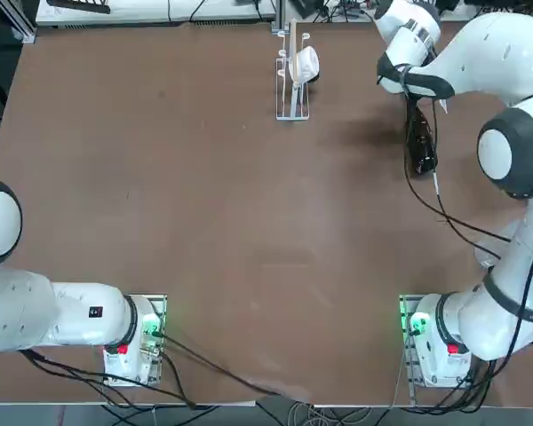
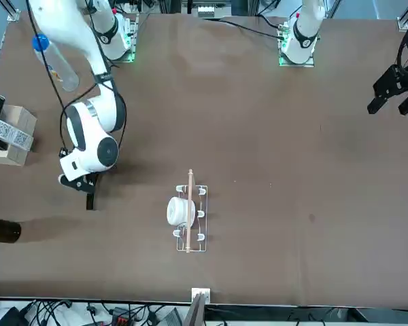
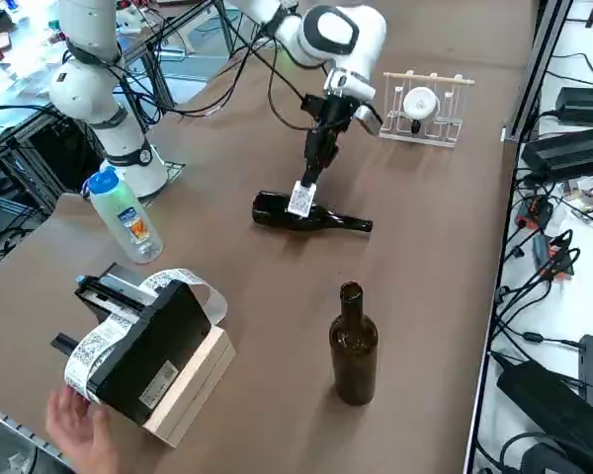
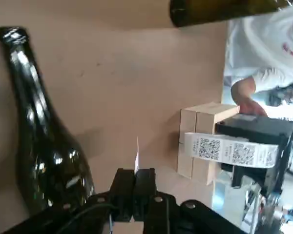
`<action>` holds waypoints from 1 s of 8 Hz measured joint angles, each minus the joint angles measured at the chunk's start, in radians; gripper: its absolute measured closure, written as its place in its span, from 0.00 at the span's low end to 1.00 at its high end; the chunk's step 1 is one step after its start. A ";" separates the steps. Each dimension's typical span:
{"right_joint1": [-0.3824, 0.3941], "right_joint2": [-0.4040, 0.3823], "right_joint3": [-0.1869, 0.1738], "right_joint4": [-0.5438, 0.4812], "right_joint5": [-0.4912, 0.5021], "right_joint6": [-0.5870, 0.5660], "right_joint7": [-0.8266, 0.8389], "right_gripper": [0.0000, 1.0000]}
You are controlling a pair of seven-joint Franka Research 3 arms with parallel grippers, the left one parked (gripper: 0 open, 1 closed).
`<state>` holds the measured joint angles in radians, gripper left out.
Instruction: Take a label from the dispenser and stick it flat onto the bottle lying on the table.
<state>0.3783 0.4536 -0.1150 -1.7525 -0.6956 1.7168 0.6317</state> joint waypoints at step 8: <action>-0.002 -0.200 0.040 -0.235 0.163 0.141 -0.244 0.99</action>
<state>0.3760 0.2534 -0.0754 -1.9879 -0.5329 1.8580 0.3873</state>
